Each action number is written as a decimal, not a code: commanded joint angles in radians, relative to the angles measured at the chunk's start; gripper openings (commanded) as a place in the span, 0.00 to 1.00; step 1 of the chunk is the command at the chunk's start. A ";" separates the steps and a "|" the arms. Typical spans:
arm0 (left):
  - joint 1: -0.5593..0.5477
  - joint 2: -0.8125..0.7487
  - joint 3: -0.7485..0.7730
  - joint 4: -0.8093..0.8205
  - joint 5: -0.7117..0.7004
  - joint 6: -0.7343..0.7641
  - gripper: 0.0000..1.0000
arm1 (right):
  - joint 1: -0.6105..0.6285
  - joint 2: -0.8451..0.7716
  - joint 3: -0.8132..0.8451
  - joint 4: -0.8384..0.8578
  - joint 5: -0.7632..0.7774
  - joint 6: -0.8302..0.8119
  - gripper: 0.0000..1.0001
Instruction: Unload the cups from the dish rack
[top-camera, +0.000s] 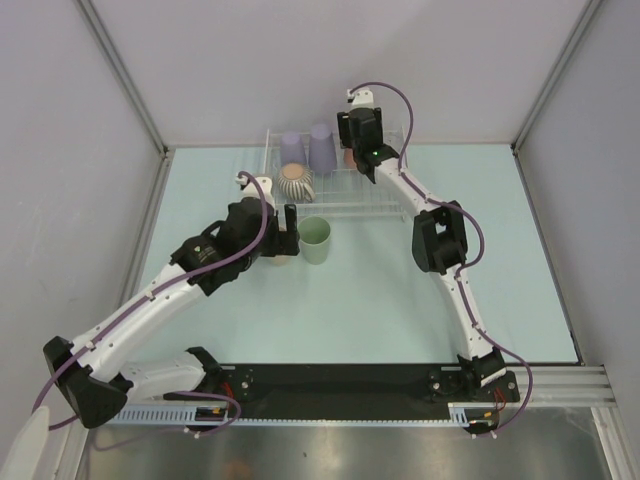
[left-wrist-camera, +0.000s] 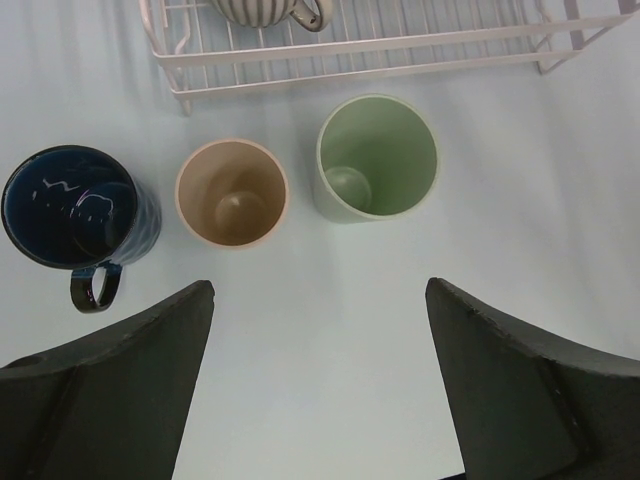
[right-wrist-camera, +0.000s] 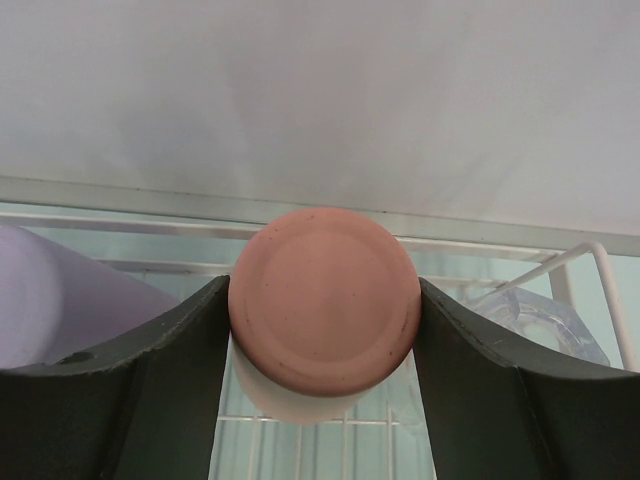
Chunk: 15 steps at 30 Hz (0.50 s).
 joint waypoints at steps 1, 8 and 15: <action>0.006 -0.025 -0.005 0.027 0.007 -0.025 0.92 | 0.011 -0.062 -0.017 0.038 0.027 -0.003 0.00; 0.004 -0.049 -0.011 0.024 -0.004 -0.025 0.93 | 0.027 -0.163 -0.020 0.009 0.047 -0.002 0.00; 0.006 -0.066 -0.031 0.038 -0.006 -0.026 0.93 | 0.055 -0.241 -0.032 -0.036 0.074 -0.013 0.00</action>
